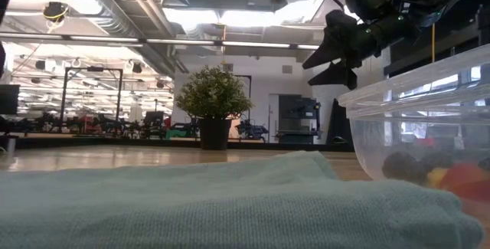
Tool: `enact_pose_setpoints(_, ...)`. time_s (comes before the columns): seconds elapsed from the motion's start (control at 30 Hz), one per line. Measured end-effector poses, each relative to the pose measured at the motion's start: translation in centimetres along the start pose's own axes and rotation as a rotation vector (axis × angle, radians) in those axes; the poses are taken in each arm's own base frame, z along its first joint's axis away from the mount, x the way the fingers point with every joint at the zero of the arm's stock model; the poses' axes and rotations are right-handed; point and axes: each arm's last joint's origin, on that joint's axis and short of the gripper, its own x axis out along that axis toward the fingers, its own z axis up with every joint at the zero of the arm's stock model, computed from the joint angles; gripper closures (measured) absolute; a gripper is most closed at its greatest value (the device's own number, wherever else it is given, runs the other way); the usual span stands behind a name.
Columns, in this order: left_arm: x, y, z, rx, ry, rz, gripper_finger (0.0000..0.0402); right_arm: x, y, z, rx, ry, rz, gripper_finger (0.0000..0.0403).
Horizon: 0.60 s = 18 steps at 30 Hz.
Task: Pick and placing Produce into tupperware
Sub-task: Put the red strawberry into the transparent bin
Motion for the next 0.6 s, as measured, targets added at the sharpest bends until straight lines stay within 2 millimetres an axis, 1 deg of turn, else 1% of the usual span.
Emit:
enact_pose_setpoints(0.1, 3.4, 0.2, -0.9, 0.002, 0.043, -0.035, 0.0283, 0.0, 0.0, 0.0, 0.001, 0.005, -0.002, 0.0144)
enact_pose_setpoints(0.2, 6.6, 0.6, -3.0, -0.014, 0.115, -0.072, 0.0283, 0.0, -0.1, -0.2, 0.004, 0.018, -0.006, 0.0144)
enact_pose_setpoints(0.3, 9.3, 0.9, -5.2, -0.054, 0.178, -0.109, 0.0283, 0.0, -0.1, -0.3, 0.006, 0.033, -0.012, 0.0144)
enact_pose_setpoints(0.47, 12.2, 1.5, -9.0, -0.155, 0.293, -0.142, 0.0283, 0.0, -0.2, -0.6, 0.011, 0.065, -0.023, 0.0144)
enact_pose_setpoints(0.53, 12.9, 1.8, -10.4, -0.194, 0.331, -0.132, 0.0283, 0.0, -0.3, -0.8, 0.015, 0.078, -0.028, 0.0144)
enact_pose_setpoints(0.6, 13.1, 2.1, -11.1, -0.219, 0.355, -0.123, 0.0279, -0.1, -0.3, -0.9, 0.018, 0.092, -0.033, 0.0144)
